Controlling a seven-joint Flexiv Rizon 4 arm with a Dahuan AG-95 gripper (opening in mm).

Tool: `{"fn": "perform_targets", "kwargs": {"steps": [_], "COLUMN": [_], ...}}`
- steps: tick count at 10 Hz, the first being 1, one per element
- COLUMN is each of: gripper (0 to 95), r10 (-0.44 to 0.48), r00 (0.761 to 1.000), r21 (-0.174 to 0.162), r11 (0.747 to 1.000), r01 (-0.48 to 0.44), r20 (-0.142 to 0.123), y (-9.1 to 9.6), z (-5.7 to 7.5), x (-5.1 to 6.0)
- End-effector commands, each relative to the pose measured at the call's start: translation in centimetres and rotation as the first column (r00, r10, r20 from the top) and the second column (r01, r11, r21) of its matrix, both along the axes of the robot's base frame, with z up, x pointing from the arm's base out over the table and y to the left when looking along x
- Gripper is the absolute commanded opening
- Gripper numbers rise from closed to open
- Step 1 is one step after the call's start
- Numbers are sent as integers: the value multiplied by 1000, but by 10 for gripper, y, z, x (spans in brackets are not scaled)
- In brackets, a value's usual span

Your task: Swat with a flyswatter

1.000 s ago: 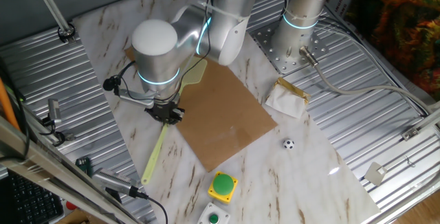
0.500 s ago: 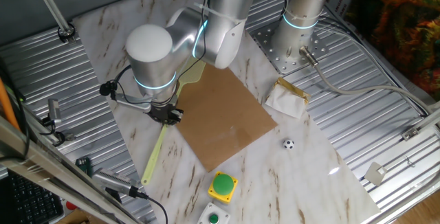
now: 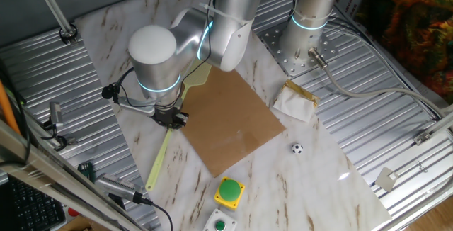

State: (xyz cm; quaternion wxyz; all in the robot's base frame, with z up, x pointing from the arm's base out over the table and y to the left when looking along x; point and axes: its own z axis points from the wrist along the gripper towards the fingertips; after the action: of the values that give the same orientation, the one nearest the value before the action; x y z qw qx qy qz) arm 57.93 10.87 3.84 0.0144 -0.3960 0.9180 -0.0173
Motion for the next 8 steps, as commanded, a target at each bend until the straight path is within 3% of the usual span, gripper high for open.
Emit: {"fn": "perform_targets", "kwargs": {"steps": [1, 2, 4, 8], "gripper": [0, 380, 760, 760], "r10": [30, 59, 76, 70], "r00": [1000, 998, 997, 997], "r21": [9, 22, 23, 28], "r11": [1000, 998, 997, 997], "r01": [-30, -60, -76, -70], "r20": [6, 6, 11, 12], "y": [-1, -2, -3, -2], "z": [0, 0, 0, 0], "x": [0, 1, 1, 1]}}
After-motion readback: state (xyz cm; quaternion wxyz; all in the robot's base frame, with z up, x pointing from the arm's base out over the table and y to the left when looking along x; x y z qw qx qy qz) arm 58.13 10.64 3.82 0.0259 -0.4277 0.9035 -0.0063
